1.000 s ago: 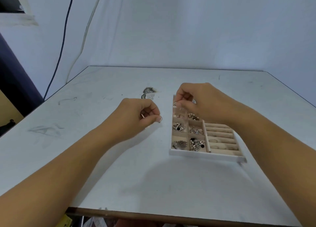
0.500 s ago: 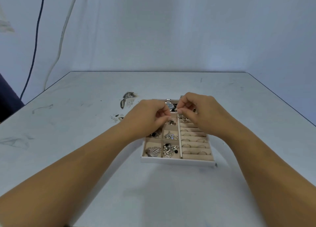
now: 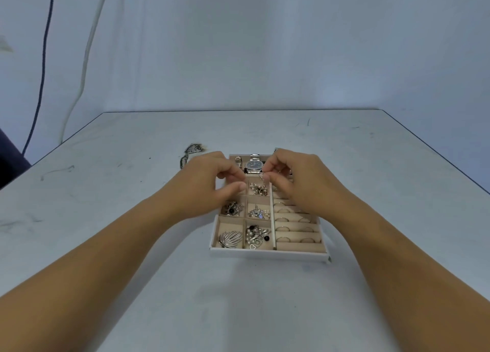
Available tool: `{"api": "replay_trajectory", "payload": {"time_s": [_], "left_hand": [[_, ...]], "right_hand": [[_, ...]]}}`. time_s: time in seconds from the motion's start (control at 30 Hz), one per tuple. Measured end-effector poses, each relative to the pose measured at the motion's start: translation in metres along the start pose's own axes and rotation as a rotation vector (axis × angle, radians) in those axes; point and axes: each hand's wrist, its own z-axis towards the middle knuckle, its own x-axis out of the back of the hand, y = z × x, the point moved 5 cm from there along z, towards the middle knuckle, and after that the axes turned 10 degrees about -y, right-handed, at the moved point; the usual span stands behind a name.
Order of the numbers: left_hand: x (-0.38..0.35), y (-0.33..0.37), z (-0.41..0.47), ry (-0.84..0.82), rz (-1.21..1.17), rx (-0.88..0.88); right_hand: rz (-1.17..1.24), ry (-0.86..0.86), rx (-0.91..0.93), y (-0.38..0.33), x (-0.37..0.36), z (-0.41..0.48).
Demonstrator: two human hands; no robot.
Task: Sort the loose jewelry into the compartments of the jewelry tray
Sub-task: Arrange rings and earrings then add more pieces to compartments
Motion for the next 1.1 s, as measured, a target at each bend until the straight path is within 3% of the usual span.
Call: {"api": "replay_trajectory", "payload": {"time_s": [0.27, 0.7, 0.9, 1.1], "left_hand": [[-0.017, -0.019, -0.031, -0.101, 0.054, 0.003], [-0.02, -0.019, -0.036, -0.077, 0.026, -0.016], [0.033, -0.043, -0.042, -0.008, -0.021, 0.17], [0.061, -0.085, -0.069, -0.033, 0.041, 0.315]], "right_hand": [[-0.109, -0.039, -0.033, -0.003, -0.016, 0.005], [-0.33, -0.034, -0.028, -0.007, -0.02, 0.004], [-0.289, -0.056, 0.059, -0.022, -0.016, 0.006], [-0.367, -0.222, 0.132, -0.056, -0.033, 0.019]]}}
